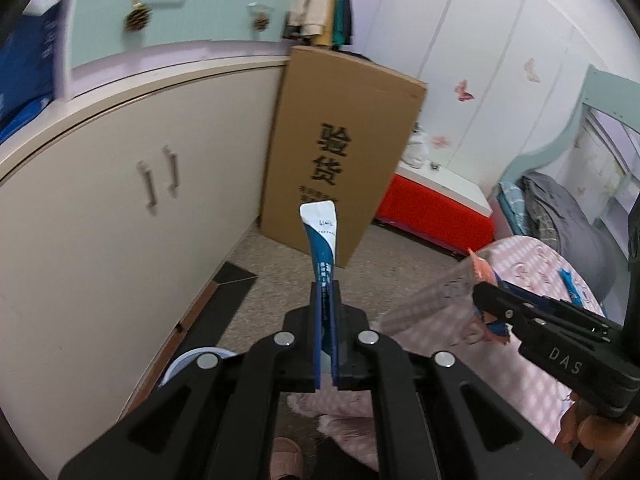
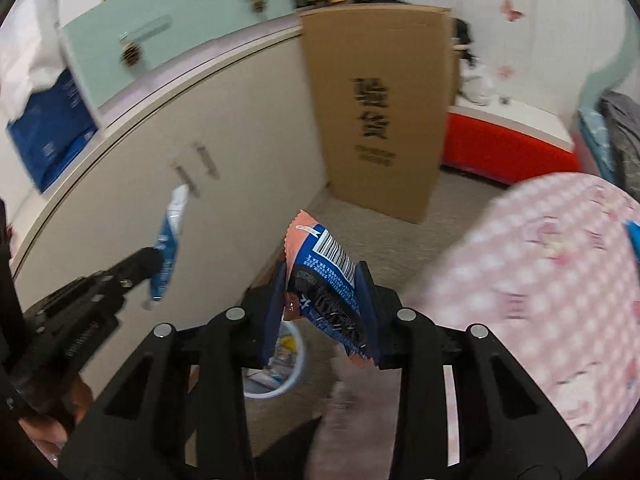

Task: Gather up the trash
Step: 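Carry the tube and snack wrapper over the wastebasket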

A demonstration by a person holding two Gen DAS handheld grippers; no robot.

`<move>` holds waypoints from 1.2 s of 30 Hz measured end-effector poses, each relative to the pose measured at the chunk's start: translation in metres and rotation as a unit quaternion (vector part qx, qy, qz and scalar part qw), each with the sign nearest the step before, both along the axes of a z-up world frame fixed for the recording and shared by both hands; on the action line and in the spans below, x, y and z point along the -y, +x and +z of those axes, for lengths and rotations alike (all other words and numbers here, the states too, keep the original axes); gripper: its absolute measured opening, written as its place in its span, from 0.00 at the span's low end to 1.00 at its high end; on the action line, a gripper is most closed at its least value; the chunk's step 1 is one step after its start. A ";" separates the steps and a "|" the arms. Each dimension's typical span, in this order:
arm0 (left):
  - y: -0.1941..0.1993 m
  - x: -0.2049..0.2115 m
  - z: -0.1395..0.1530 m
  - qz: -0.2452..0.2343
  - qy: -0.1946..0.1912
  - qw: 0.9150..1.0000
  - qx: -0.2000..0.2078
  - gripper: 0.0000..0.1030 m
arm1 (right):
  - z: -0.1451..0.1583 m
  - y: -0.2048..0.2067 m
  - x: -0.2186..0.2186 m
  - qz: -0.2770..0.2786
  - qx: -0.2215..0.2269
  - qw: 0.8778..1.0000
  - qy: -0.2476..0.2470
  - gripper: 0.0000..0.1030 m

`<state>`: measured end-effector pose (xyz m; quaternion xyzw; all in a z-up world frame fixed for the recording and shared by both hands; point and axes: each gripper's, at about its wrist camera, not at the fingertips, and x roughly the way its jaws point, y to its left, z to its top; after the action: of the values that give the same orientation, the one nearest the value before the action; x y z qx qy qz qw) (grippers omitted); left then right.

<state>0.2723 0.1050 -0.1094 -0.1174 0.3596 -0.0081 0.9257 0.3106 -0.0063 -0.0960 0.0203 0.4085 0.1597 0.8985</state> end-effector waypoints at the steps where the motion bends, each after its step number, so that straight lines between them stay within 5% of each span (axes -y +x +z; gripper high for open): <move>1: -0.001 -0.009 -0.002 0.006 0.002 1.000 -0.002 0.03 | -0.002 -0.001 -0.014 0.011 0.000 1.000 -0.002 0.33; 9: -0.005 -0.076 -0.035 0.056 0.008 0.998 -0.035 0.03 | -0.029 0.004 -0.091 0.061 -0.021 0.998 0.006 0.33; 21: 0.004 -0.119 -0.099 0.084 0.006 0.991 -0.100 0.05 | -0.074 0.012 -0.124 0.075 -0.063 0.995 0.019 0.33; 24: 0.007 -0.123 -0.108 0.092 0.005 0.989 -0.112 0.26 | -0.079 0.012 -0.123 0.073 -0.069 0.995 0.020 0.33; 25: 0.006 -0.125 -0.109 0.096 0.006 0.989 -0.112 0.47 | -0.081 0.013 -0.122 0.073 -0.071 0.995 0.021 0.33; 26: 0.005 -0.127 -0.111 0.104 0.010 0.989 -0.109 0.56 | -0.082 0.013 -0.121 0.073 -0.074 0.994 0.021 0.33; 36: 0.002 -0.129 -0.111 0.110 0.017 0.988 -0.108 0.63 | -0.086 0.012 -0.123 0.074 -0.079 0.994 0.020 0.33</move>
<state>0.2739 0.2344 -0.2208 -0.1409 0.4428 0.1127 0.8783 0.3223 0.1169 -0.1816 0.0207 0.4752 0.2321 0.8485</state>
